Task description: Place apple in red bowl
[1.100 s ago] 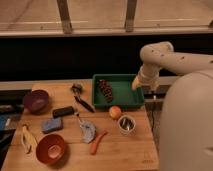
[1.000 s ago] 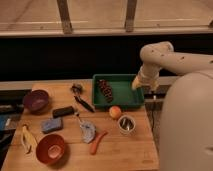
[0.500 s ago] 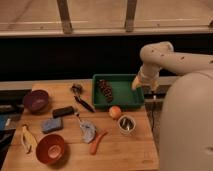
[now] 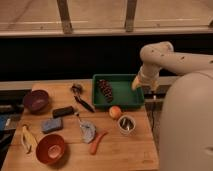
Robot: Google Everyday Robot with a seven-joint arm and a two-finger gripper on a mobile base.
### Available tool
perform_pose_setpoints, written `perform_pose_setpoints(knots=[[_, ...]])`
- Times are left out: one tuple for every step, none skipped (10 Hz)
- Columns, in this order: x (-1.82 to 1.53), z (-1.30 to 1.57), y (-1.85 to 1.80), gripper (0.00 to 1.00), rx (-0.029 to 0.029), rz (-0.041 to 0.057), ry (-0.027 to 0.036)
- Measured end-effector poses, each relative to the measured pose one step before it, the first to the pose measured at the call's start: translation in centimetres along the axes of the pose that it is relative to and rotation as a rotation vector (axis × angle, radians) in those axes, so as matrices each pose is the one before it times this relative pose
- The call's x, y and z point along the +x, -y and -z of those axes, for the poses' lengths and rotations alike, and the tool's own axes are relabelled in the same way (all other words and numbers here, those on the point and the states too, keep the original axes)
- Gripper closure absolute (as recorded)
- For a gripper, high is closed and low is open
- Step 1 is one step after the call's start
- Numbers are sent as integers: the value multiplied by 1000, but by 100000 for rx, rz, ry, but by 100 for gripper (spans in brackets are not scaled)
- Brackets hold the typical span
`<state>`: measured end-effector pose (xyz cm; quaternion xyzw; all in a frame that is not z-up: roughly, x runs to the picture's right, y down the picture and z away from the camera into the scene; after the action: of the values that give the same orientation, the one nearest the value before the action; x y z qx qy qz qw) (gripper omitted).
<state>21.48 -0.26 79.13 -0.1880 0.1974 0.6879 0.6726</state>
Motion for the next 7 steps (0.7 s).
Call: perform_pose_setpoints(knots=[[0, -3, 1, 38, -1, 0, 0], [2, -1, 3, 38, 4, -4, -7], [-1, 1, -1, 38, -3, -4, 7], [0, 3, 2, 38, 3, 0, 0], [2, -9, -10, 38, 22, 41, -14], [-38, -5, -135, 38, -152, 564, 82], [-141, -16, -175, 38, -182, 804, 196]])
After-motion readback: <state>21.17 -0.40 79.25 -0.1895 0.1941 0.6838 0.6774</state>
